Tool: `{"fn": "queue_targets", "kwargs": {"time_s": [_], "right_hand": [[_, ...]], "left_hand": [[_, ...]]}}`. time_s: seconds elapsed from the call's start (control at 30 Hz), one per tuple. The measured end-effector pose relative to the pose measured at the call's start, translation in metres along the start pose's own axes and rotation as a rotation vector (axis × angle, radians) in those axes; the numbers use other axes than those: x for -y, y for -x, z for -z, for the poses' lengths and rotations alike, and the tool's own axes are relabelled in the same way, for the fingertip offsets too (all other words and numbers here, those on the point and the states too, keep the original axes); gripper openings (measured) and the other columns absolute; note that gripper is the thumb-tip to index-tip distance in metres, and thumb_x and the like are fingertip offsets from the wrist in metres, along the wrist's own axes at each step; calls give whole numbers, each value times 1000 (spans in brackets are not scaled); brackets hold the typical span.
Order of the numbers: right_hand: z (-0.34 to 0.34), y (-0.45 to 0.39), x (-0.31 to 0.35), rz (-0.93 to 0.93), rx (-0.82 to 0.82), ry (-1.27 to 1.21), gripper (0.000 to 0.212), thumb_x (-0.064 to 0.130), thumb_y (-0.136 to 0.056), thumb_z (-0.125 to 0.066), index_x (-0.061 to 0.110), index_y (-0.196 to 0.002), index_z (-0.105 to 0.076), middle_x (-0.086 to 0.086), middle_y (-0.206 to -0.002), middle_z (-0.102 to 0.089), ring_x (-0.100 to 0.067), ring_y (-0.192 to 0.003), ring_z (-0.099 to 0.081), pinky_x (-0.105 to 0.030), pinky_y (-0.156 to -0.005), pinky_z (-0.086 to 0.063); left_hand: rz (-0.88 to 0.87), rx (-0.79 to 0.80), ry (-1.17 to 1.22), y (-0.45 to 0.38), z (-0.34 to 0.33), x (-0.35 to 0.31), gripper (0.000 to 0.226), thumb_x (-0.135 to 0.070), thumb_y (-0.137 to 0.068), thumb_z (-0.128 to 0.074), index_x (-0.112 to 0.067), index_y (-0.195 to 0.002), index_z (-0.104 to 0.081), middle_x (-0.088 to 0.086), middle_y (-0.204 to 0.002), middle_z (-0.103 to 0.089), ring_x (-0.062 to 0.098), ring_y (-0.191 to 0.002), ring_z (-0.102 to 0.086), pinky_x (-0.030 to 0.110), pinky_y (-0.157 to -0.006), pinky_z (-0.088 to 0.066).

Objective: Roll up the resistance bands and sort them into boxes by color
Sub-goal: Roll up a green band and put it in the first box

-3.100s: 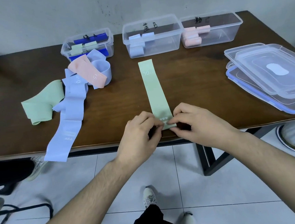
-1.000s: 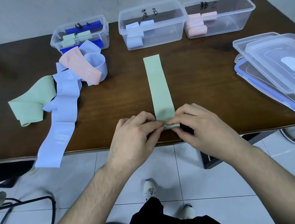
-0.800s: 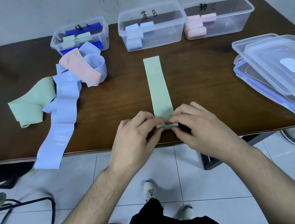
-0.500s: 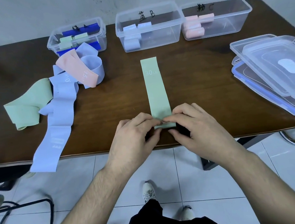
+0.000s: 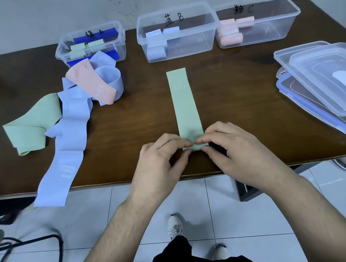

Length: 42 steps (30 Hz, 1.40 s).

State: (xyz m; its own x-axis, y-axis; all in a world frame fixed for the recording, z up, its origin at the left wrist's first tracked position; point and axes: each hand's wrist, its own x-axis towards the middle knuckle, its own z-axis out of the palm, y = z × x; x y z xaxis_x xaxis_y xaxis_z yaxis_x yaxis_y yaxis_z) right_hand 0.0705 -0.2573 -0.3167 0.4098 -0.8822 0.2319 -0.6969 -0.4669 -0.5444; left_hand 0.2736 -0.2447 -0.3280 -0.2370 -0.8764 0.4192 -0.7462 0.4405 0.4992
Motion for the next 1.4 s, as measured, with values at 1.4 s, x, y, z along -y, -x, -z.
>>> {"fn": "queue_targets", "kwargs": {"time_s": [1.4], "right_hand": [[9,3,7,39,77,135,22,26,-95,-61,25,-116,-68,14,-105,-58,-11,-90,-53,-22,-82,-46]], "left_hand": [[-5,78,-87,-4,10,-8,22,-24,-83,-65,-21,-102,-74,-14,-98,-61,9,-63,-46,25,-60,-44]]}}
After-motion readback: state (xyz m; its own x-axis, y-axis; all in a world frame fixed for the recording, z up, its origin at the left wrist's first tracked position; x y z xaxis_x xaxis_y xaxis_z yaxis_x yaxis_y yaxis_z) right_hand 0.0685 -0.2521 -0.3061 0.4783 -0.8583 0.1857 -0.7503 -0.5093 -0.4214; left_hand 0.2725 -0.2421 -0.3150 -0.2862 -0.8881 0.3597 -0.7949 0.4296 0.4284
